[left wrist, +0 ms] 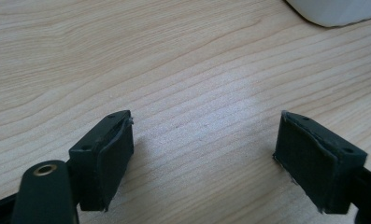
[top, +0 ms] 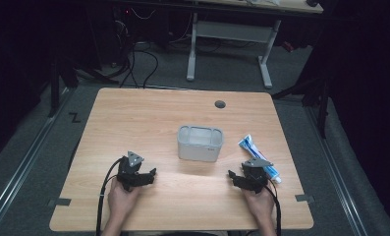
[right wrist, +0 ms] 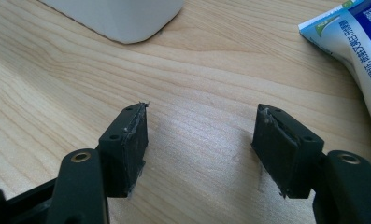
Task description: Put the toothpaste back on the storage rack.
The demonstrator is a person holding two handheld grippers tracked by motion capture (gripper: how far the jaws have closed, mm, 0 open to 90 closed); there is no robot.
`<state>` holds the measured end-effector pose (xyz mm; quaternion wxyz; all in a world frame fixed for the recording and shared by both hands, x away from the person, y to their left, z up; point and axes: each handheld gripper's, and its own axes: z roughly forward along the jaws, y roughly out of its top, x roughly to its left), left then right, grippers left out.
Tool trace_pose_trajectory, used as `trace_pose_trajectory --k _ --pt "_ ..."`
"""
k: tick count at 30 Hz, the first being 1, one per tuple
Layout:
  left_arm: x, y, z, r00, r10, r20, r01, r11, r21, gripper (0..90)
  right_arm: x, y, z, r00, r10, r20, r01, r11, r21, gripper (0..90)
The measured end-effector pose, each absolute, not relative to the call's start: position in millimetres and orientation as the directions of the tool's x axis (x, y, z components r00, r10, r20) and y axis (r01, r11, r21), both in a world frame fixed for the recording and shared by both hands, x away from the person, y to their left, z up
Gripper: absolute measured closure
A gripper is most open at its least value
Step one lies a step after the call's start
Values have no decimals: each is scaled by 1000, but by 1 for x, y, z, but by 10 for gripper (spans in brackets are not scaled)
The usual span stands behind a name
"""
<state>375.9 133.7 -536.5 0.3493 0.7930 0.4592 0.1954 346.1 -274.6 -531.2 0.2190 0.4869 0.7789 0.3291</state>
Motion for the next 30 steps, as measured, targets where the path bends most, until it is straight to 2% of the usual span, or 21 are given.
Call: trace_pose_trajectory --k 25,30 --pt "376 134 -536 502 865 -12 592 -333 734 197 346 -275 -531 -425 905 -14 620 302 724 351" --pt "376 134 -536 502 865 -12 592 -333 734 197 343 -277 -527 -424 906 -14 626 304 718 409"
